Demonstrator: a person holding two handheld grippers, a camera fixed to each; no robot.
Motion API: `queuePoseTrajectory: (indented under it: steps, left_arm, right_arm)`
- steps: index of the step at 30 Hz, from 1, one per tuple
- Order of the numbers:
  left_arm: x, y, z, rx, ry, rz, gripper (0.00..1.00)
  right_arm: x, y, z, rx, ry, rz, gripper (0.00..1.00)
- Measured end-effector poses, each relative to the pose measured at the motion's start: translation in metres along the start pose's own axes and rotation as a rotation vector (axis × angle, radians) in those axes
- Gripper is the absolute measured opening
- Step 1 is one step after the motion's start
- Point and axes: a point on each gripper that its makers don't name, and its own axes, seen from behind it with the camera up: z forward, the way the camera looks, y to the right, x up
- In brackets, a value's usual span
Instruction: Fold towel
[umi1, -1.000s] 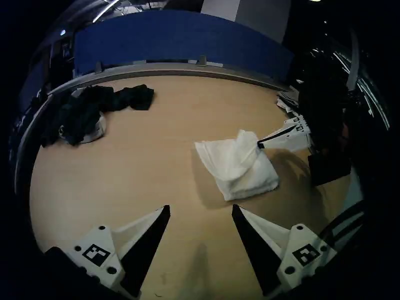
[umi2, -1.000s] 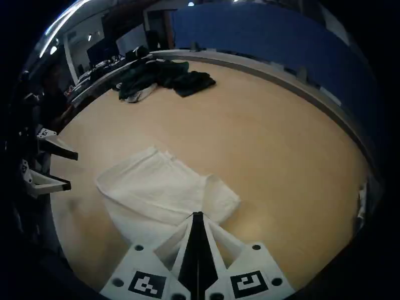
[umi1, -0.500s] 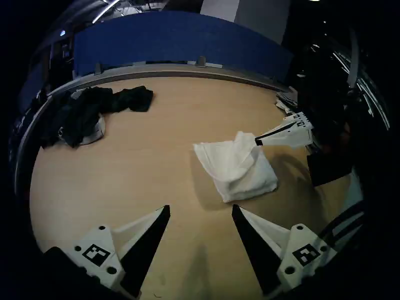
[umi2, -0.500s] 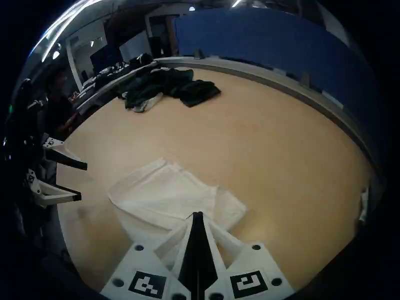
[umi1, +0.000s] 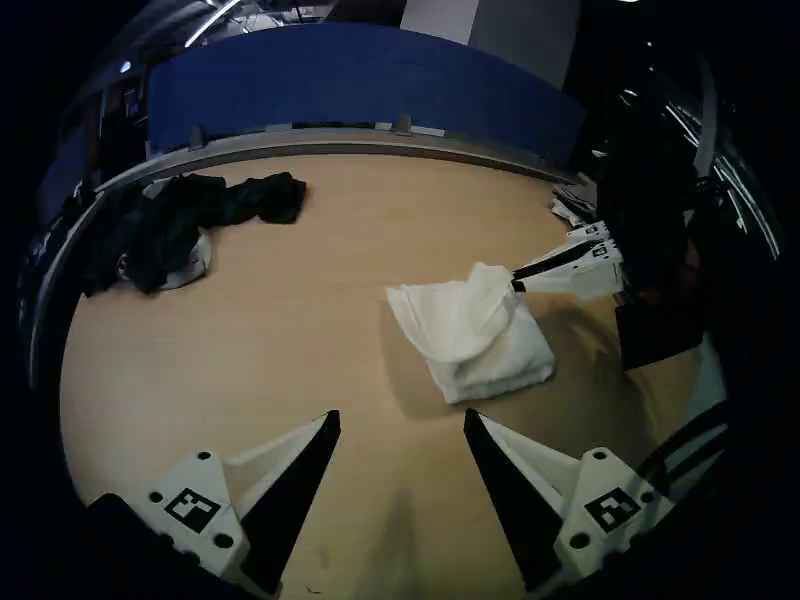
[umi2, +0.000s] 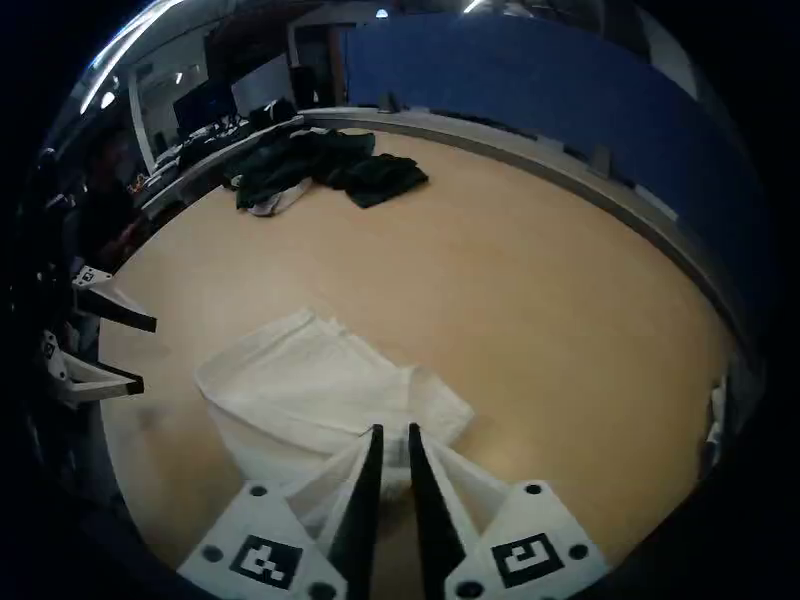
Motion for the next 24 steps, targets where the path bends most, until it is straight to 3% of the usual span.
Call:
queuePoseTrajectory:
  steps: [2, 10, 24]
  left_arm:
    - [0.000, 0.001, 0.000, -0.001, -0.001, 0.001, 0.92]
    - [0.002, 0.003, -0.001, -0.004, 0.002, 0.006, 0.92]
    - [0.002, 0.001, -0.001, 0.001, 0.002, 0.003, 0.92]
  right_arm:
    - [0.000, 0.001, -0.001, -0.003, 0.001, -0.002, 0.41]
    - [0.001, 0.005, 0.001, -0.019, 0.010, -0.015, 0.59]
    - [-0.008, -0.005, 0.006, 0.020, -0.013, -0.007, 0.59]
